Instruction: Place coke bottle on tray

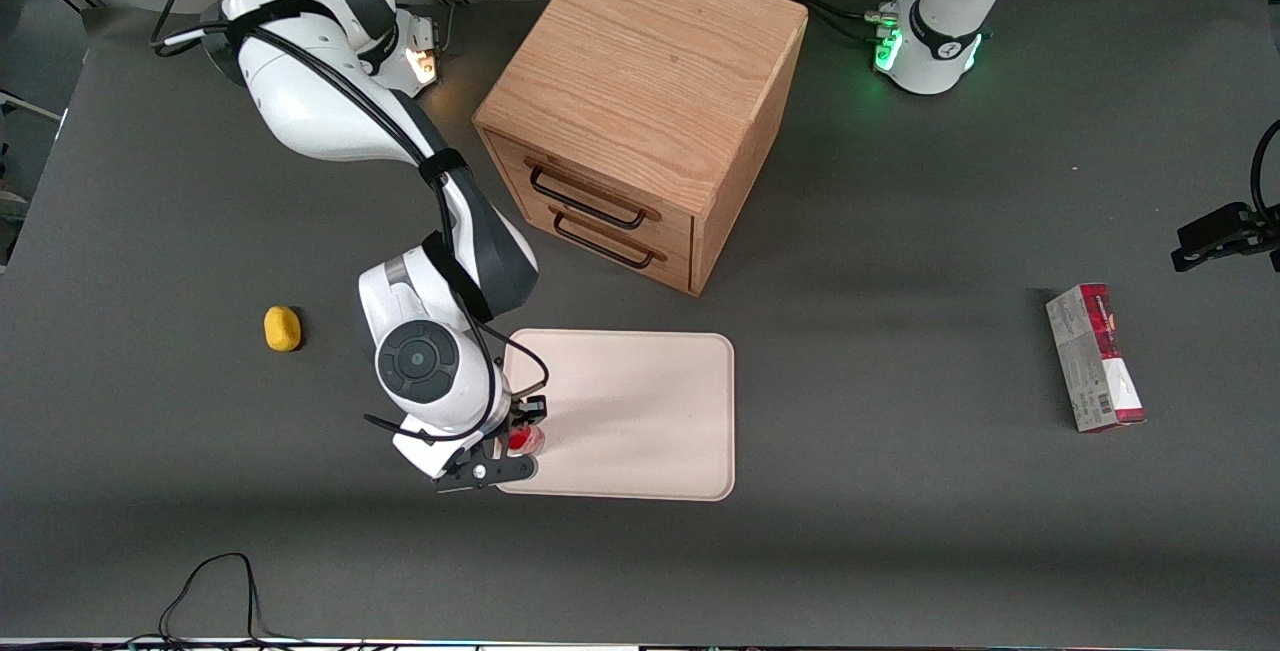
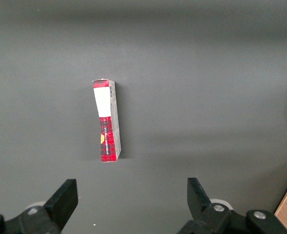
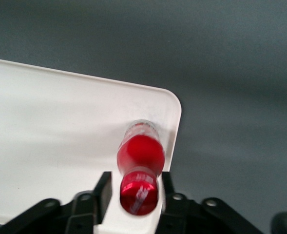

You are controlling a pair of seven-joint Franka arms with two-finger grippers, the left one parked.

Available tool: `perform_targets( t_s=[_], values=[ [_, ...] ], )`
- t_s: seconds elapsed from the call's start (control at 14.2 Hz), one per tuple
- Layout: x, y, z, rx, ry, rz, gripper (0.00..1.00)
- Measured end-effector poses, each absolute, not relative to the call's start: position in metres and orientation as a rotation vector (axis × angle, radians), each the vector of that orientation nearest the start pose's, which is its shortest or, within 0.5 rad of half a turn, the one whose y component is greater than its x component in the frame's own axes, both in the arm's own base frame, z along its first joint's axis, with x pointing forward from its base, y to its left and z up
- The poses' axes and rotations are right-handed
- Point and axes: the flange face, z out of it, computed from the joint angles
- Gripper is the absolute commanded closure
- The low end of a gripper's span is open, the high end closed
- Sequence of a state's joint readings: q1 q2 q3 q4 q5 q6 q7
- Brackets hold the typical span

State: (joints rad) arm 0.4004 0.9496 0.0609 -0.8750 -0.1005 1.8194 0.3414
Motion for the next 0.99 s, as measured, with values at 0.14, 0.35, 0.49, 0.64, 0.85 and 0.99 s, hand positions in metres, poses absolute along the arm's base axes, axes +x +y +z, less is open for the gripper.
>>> perform_targets(
  t_s=[0.14,0.35,0.49,0.64,0.85,0.99],
  values=[
    [0.716,0.324,0.328,-3.180,-0.190,-0.033,0.00],
    [0.716,0.325,0.333,-3.177,-0.190,-0.044,0.00],
    [0.715,0.324,0.349,-3.177,-0.188,-0.051,0.00],
    [0.704,0.319,0.385,-3.197,-0.183,0.012,0.00],
    [0.672,0.307,0.469,-3.226,-0.176,0.102,0.00],
    [0.645,0.297,0.525,-3.237,-0.174,0.128,0.00]
  ],
)
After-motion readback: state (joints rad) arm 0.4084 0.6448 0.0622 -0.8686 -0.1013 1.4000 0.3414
